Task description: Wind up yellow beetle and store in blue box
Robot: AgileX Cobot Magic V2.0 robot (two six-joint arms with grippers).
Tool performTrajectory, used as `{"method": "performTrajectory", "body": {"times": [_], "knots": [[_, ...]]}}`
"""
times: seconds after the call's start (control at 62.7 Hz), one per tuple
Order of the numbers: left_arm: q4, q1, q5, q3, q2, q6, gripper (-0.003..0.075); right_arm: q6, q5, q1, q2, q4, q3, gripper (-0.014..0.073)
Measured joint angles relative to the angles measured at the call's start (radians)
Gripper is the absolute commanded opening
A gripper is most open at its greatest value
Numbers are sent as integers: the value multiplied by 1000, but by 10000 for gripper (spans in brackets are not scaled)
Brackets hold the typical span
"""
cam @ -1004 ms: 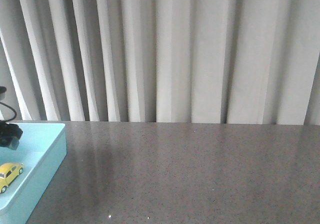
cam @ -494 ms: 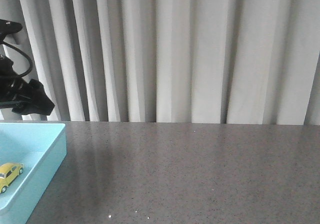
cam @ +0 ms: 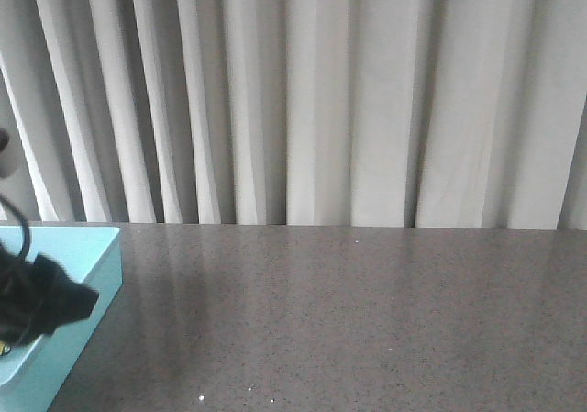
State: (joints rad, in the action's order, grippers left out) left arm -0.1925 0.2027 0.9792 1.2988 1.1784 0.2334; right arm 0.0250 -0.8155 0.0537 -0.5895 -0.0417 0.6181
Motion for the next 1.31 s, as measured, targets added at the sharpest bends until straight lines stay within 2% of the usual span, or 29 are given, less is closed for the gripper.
{"method": "performTrajectory", "body": {"times": [0.175,0.303,0.494,0.606,0.686,0.829,0.972,1.132,1.243,1.307], "knots": [[30,0,-74,-294,-155,-8,536,0,0,0,0,1,0,565],[143,1,-105,-451,-253,-91,536,0,0,0,0,8,0,565],[372,1,-192,-602,-371,-332,536,0,-2,0,0,15,0,565],[413,1,-243,-650,-413,-416,522,0,-4,0,0,15,0,565],[414,1,-270,-667,-430,-435,473,0,-4,0,0,16,0,550],[411,1,-296,-682,-435,-445,315,0,-4,0,0,16,0,454],[398,1,-317,-684,-436,-447,141,0,-11,0,0,21,0,285],[389,1,-347,-684,-436,-447,-8,0,-18,0,0,23,0,97],[389,1,-363,-684,-436,-447,-7,0,-19,0,0,23,0,-11],[389,1,-366,-684,-436,-447,-6,0,-19,0,0,23,0,-10]]}}
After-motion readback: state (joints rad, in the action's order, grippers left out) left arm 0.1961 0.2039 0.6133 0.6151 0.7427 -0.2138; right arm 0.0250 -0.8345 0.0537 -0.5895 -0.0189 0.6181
